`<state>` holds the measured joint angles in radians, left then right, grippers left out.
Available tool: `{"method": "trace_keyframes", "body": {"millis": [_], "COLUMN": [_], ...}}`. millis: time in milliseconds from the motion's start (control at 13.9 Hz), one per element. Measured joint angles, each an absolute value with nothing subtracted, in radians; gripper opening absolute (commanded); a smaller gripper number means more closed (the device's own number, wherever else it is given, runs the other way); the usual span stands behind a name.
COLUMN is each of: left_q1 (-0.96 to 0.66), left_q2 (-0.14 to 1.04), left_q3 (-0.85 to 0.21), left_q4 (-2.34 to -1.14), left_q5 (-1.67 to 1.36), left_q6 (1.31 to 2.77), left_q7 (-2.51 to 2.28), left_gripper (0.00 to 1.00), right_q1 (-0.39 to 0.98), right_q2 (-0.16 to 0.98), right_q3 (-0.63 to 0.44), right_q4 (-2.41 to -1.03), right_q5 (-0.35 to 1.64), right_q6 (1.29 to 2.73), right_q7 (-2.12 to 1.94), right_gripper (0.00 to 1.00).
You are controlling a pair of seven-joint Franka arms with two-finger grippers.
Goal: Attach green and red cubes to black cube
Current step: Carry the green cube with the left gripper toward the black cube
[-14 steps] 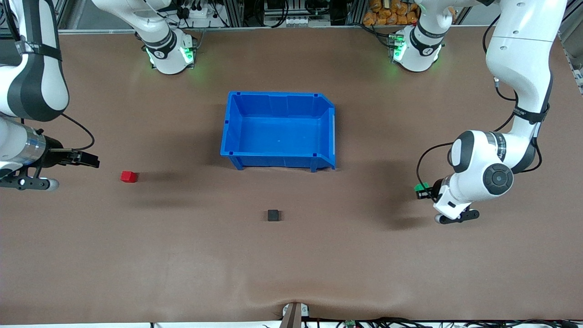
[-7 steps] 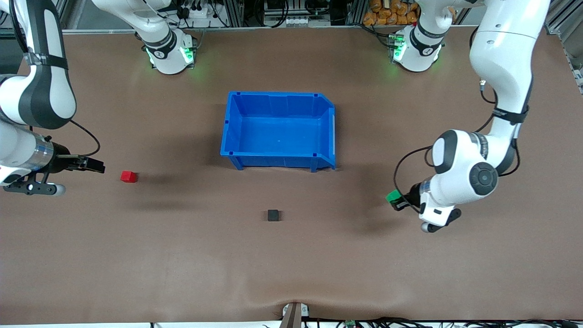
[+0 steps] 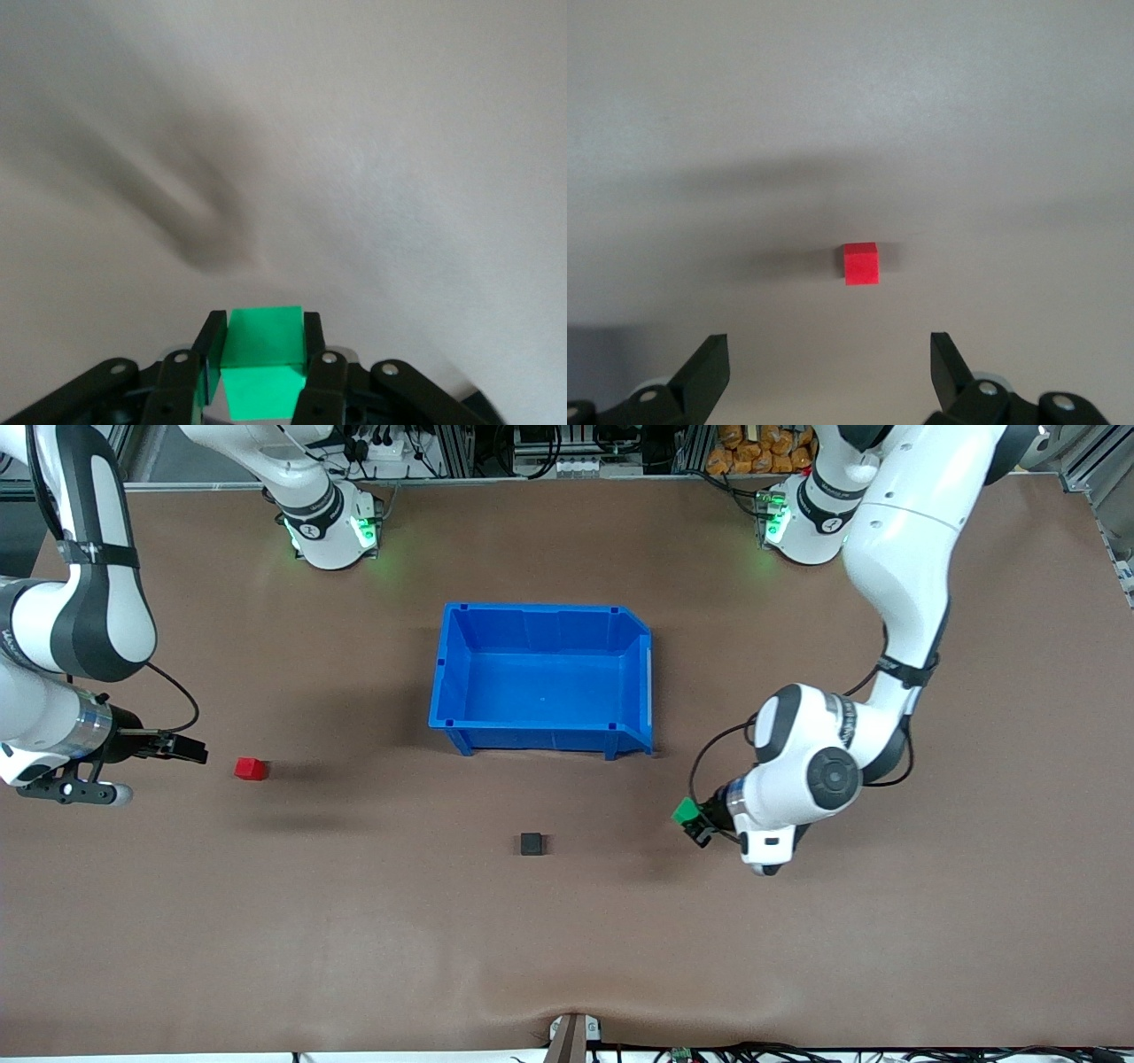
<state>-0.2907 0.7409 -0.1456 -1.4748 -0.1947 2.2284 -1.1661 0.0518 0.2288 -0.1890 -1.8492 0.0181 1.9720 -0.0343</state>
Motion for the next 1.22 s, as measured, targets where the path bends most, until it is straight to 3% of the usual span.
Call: {"method": "trace_keyframes", "body": {"millis": [288, 648, 1224], "left_q1": [-0.363, -0.426, -0.491], "left_q2": [0.817, 0.883, 0.982], "left_q3": [-0.146, -0.147, -0.157], "left_q4": [-1.39, -1.367, -1.277], "left_q5": [-0.199, -0.236, -0.315], "left_q6": [2.271, 2.443, 2.584], "left_q7": [-1.361, -1.566, -1.743], "left_gripper": [0.0, 0.0, 0.0], "right_q1": [0.051, 0.05, 0.047], "right_q2": [0.284, 0.299, 0.369], "right_q3": [-0.189, -0.189, -0.189], "right_q4": [-1.863, -1.863, -1.87], "right_q5": [0.018, 0.018, 0.018], "right_q6": [2.034, 2.038, 2.103], "right_q7": [-0.034, -0.034, -0.034], "right_gripper": [1.0, 1.0, 1.0]}}
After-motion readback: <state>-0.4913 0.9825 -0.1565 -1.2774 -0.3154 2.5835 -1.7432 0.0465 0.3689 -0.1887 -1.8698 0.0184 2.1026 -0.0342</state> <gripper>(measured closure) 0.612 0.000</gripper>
